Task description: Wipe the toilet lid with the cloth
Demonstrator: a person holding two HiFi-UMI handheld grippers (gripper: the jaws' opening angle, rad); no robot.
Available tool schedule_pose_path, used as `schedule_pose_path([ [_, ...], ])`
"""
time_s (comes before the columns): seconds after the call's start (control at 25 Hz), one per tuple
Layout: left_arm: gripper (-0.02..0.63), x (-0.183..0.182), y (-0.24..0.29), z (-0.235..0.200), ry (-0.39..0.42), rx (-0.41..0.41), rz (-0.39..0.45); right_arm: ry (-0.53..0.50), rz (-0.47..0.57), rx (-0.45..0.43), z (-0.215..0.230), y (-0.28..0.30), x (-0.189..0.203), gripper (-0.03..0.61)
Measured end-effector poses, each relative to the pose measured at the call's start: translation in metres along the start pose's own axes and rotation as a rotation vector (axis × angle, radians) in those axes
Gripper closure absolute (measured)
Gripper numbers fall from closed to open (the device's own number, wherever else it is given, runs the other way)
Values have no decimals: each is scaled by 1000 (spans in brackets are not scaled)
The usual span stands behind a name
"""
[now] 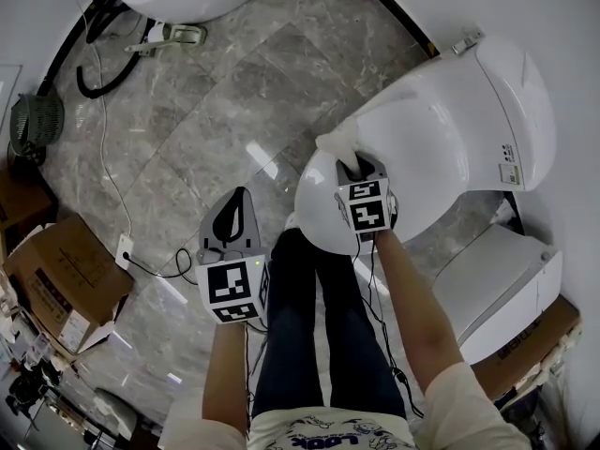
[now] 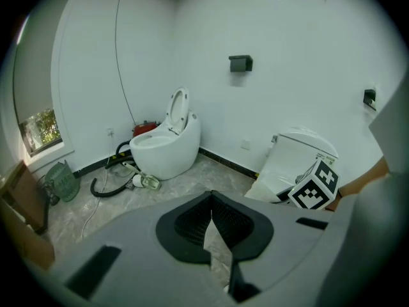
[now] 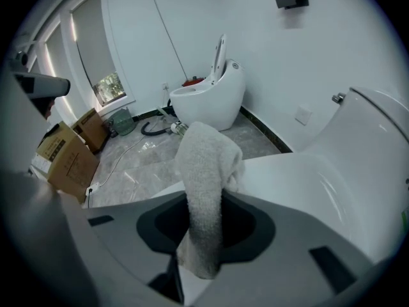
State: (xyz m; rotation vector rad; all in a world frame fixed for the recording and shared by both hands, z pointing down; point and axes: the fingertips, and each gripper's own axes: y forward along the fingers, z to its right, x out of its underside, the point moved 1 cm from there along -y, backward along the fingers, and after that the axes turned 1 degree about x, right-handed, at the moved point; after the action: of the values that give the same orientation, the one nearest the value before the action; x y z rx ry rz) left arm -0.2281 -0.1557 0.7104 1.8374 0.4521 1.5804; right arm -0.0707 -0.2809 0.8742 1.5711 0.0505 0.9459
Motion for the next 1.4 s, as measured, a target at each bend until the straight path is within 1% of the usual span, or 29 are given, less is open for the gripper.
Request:
schedule_pose_path([
  [0.16, 606, 6, -6, -9, -12, -16, 3, -32, 0, -41, -29, 0, 7, 472],
  [0.52, 604, 25, -19, -21, -43, -36, -7, -56, -11, -137, -84, -2, 27, 472],
  [0.84, 604, 31, -24, -29, -69, -47, 0, -102, -31, -231, -126, -11, 50, 472],
  [1.2, 604, 31, -26, -31, -62, -57, 5, -131, -50, -316, -147, -24, 77, 472],
  [1.4, 606, 31, -26, -31, -60, -65, 5, -206, -75, -401, -149, -35, 94, 472],
])
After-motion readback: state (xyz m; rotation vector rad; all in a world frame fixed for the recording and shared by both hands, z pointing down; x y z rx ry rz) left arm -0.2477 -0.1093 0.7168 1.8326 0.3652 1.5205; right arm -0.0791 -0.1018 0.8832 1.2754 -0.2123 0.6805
